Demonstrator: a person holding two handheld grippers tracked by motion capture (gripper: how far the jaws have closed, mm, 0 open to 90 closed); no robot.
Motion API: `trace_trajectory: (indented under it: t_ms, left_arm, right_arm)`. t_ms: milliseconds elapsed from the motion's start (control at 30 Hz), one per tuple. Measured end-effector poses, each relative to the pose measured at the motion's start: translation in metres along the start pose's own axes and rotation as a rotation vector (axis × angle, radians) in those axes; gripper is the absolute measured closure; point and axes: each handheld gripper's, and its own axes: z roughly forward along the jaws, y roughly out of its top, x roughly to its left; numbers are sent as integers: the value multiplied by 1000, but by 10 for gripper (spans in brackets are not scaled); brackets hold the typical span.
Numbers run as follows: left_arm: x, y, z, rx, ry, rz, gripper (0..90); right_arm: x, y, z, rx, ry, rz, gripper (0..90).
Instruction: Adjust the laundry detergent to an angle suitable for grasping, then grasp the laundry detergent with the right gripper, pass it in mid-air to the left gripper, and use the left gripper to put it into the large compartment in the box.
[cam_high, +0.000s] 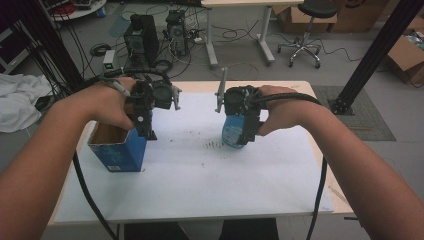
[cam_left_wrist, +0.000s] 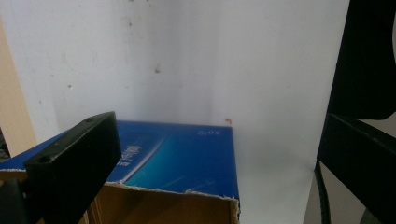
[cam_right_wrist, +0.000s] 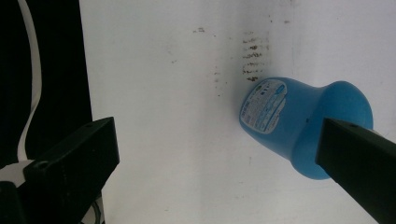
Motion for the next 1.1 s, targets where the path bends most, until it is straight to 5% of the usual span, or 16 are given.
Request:
trace_trajectory:
  t_ms: [1100]
  left_arm:
    - [-2, 2, 0, -1, 4, 2, 1]
  right_arm:
    - [0, -1, 2, 5, 7, 9, 0]
